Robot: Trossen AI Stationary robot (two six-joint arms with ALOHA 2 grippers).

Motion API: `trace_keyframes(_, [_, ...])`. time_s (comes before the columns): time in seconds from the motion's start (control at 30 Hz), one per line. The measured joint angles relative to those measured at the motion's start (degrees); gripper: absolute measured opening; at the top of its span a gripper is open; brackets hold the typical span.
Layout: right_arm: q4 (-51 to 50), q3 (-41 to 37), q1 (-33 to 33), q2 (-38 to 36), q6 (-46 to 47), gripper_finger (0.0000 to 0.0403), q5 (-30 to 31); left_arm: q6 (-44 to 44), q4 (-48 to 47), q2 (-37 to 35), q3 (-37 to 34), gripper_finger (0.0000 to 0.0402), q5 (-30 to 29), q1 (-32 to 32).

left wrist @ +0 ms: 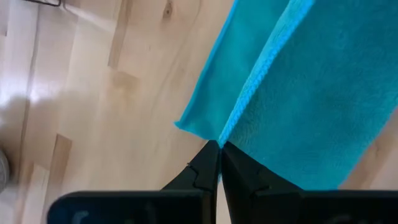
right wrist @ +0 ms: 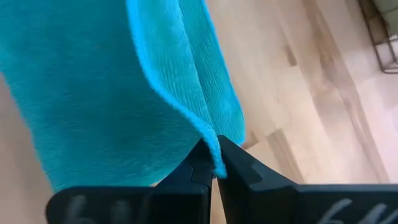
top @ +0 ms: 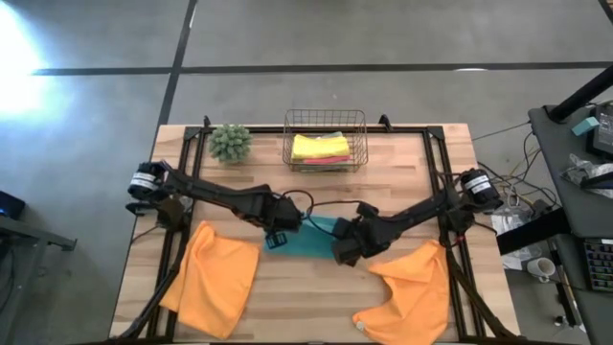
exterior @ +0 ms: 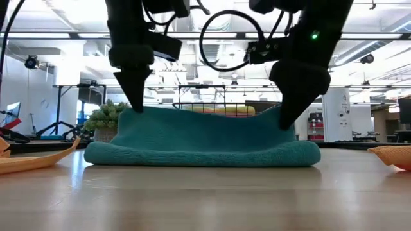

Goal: Fold microfiber towels
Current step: Fold the blue towel

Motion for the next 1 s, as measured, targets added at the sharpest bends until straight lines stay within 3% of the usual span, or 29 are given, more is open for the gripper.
trace_keyframes(0.37, [1.7, 0.0, -1.3, 0.0, -0.7, 0.0015, -3.2, 2.8, 2.7, 0.0, -1.0, 0.0009, 0.1, 1.1])
trace_keyframes(0.73, [-2.7, 0.4, -3.8, -0.5, 1.7, 0.0115, -3.5, 3.0, 1.9, 0.0, -2.1, 0.0132, -1.0, 2.3])
trace_keyframes(0.87, [-5.6, 0.4, -5.1, -3.1, 1.7, 0.0138, -3.4, 4.9, 0.7, -0.2, -1.8, 0.0160, 3.9, 3.6])
trace_keyframes(1.0, [-5.2, -0.4, -5.1, -7.0, -0.8, 0.0143, -3.5, 5.5, 4.6, -0.5, -2.9, 0.0163, 8.5, 3.0])
